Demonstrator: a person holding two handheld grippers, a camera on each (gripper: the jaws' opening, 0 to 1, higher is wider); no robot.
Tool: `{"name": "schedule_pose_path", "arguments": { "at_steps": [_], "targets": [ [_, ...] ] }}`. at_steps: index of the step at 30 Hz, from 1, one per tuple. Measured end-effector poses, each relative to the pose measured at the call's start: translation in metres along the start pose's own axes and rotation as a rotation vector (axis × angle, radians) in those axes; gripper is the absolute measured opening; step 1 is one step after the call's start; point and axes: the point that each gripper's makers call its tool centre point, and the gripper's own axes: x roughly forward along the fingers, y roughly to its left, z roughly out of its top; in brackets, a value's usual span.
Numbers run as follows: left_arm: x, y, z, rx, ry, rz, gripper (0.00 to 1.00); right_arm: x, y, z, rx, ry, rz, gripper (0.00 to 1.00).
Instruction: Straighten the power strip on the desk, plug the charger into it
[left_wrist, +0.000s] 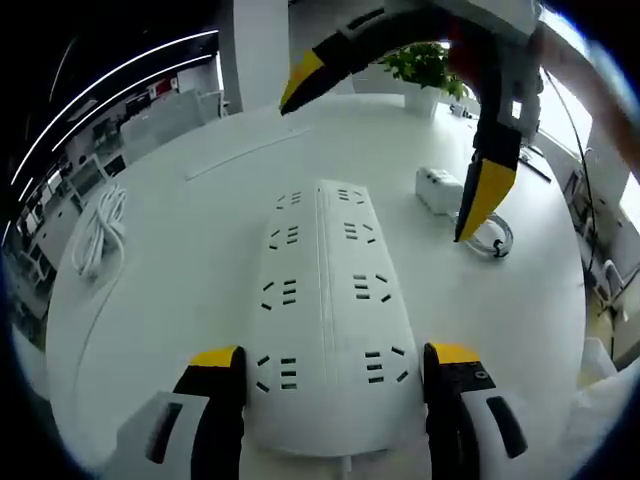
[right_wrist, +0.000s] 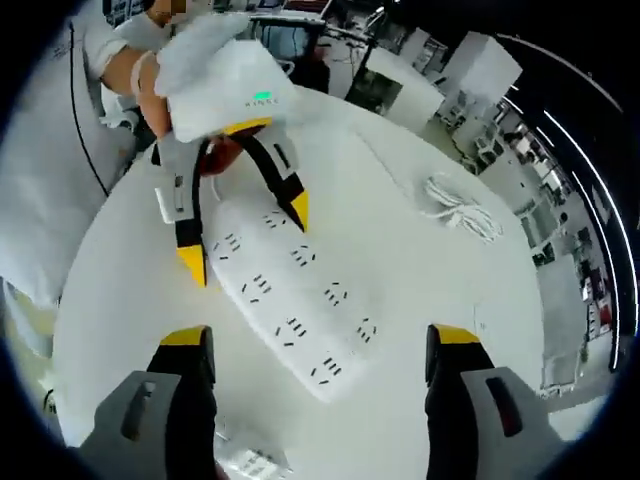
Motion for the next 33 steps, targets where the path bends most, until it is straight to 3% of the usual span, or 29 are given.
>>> {"name": "schedule_pose_path", "arguments": {
  "at_steps": [3,12,17,19,23,25,29,33],
  "targets": [
    [0.001,0.0,0.0,0.0,-0.001,0.0,0.74,0.014,0.002,-0.011,-0.105,0.112,0.05,0.86],
    [0.001,0.0,0.0,-0.002,0.006,0.001,0.74,0.034,-0.003,-0.013,-0.283,0.173,0.106,0.84],
    [0.002,0.001,0.001,-0.001,0.006,0.0,0.74,0.044,0.001,-0.013,-0.3,0.185,0.162,0.84],
    [0.002,0.002,0.002,-0.002,0.005,0.001,0.74,0.046,-0.007,-0.016,-0.284,0.192,0.155,0.84],
    [0.002,0.002,0.002,-0.003,0.005,0.001,0.74,0.047,0.001,-0.012,-0.346,0.195,0.211,0.8],
    [0.001,0.001,0.001,-0.003,0.006,0.002,0.74,0.048,0.006,-0.014,-0.375,0.207,0.273,0.74],
    [0.001,0.002,0.002,-0.003,0.005,0.001,0.74,0.047,0.016,-0.018,-0.345,0.214,0.355,0.64],
    [0.001,0.002,0.002,-0.003,0.006,0.002,0.74,0.05,0.013,-0.017,-0.353,0.184,0.344,0.64]
  ]
}}
